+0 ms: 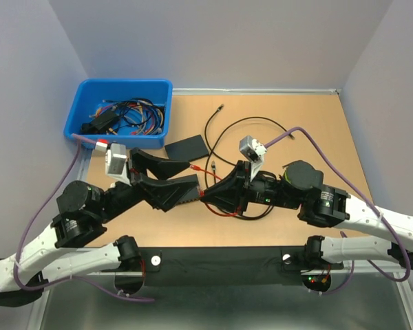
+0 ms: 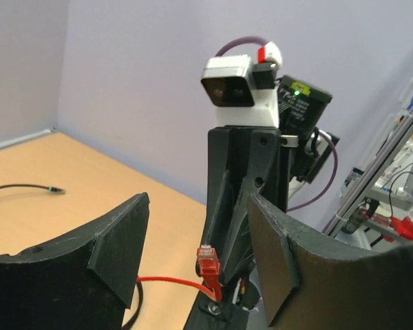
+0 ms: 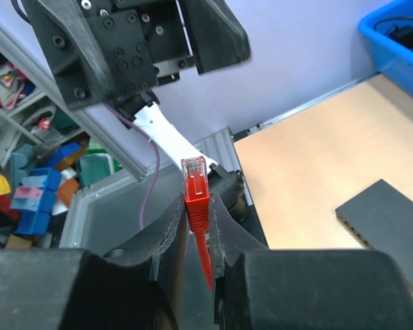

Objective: Insert the plug into the switch port

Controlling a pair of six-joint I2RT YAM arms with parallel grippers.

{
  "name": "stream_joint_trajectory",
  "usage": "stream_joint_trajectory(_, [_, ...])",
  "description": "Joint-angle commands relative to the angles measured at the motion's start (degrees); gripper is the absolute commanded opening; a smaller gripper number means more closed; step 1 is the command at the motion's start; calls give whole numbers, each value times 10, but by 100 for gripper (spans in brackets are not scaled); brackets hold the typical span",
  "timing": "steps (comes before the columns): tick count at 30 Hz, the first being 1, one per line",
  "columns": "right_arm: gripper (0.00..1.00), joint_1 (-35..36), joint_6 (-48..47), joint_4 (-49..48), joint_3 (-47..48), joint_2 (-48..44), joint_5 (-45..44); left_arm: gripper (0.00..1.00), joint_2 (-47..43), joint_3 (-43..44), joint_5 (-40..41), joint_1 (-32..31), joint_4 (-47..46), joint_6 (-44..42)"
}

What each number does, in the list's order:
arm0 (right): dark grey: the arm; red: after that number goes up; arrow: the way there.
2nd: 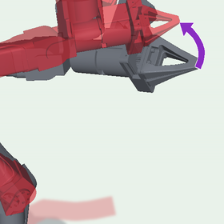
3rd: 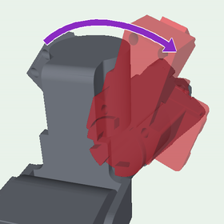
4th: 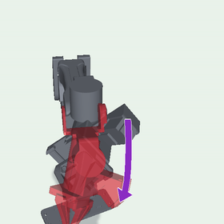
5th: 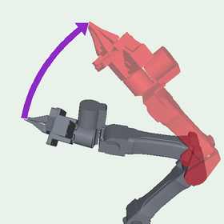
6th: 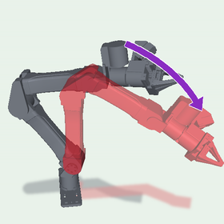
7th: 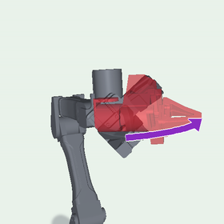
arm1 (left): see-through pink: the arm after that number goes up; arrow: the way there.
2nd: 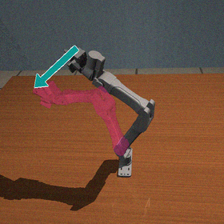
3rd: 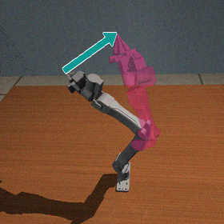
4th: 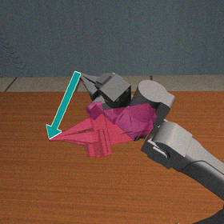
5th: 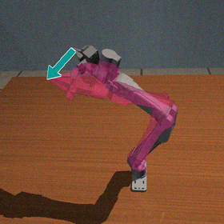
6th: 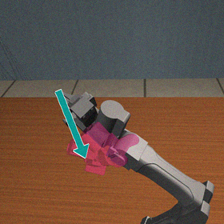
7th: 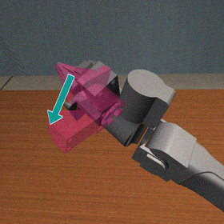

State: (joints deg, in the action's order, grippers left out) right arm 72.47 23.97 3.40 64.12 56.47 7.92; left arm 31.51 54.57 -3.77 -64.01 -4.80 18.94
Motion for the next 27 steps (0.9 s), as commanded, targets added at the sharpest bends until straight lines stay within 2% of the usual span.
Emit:
stream_joint_trajectory(1, [1,3,-35,-24,24,-12,-14,69,34,17,-1,-1,16,-14])
stream_joint_trajectory(8, [0,3,-44,-20,23,-21,-17,69,32,-9,-11,-1,-16,3])
stream_joint_trajectory(27, [1,3,-81,-17,16,-24,-100,59,36,-28,-22,-1,-35,29])
